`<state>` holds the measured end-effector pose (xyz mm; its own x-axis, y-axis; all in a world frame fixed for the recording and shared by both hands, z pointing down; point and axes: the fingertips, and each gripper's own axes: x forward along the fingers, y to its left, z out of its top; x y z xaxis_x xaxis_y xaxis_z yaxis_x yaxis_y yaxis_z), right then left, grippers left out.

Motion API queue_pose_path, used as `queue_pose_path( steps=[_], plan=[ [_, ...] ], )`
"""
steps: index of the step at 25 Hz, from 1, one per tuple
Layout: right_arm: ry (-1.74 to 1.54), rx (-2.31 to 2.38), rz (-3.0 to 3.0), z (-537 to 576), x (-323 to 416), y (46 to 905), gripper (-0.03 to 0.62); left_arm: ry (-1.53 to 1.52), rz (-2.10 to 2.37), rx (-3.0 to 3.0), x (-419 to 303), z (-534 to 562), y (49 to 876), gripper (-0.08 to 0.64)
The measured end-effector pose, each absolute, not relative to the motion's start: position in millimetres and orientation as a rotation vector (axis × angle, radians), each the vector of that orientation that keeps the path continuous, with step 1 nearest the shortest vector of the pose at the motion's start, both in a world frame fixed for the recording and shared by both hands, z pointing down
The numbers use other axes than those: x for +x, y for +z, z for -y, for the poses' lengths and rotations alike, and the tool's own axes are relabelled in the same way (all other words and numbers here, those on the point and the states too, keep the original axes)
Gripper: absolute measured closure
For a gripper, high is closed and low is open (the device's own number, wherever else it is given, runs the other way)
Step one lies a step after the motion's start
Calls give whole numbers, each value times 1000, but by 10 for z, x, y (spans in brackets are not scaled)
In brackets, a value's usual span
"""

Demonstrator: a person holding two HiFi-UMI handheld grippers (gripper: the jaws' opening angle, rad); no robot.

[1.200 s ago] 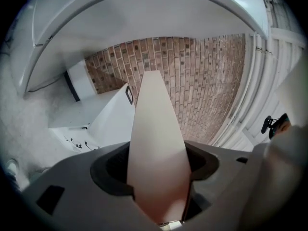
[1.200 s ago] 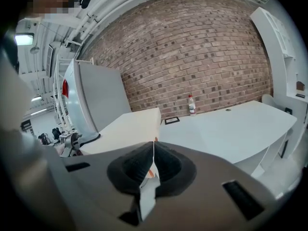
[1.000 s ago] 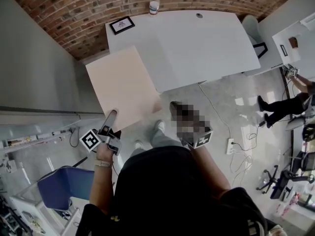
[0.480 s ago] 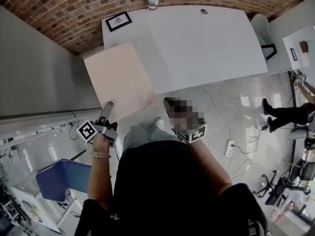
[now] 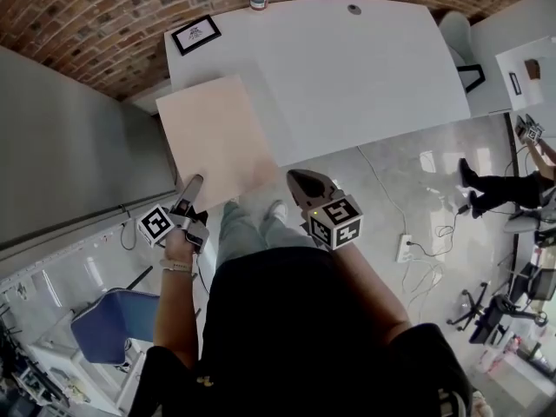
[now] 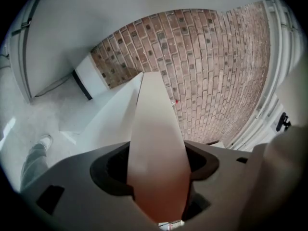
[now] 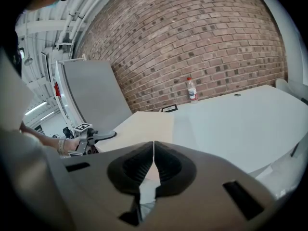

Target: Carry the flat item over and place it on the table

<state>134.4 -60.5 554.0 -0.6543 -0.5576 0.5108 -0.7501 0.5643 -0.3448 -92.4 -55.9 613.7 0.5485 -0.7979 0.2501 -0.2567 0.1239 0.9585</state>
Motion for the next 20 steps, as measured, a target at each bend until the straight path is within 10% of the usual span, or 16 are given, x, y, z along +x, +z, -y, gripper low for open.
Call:
queue_pose_path(
  steps=[20],
  plan=[
    [795, 1185, 2295, 834, 891, 5680, 580, -421, 811, 1470, -1243, 920, 6661, 273]
  ],
)
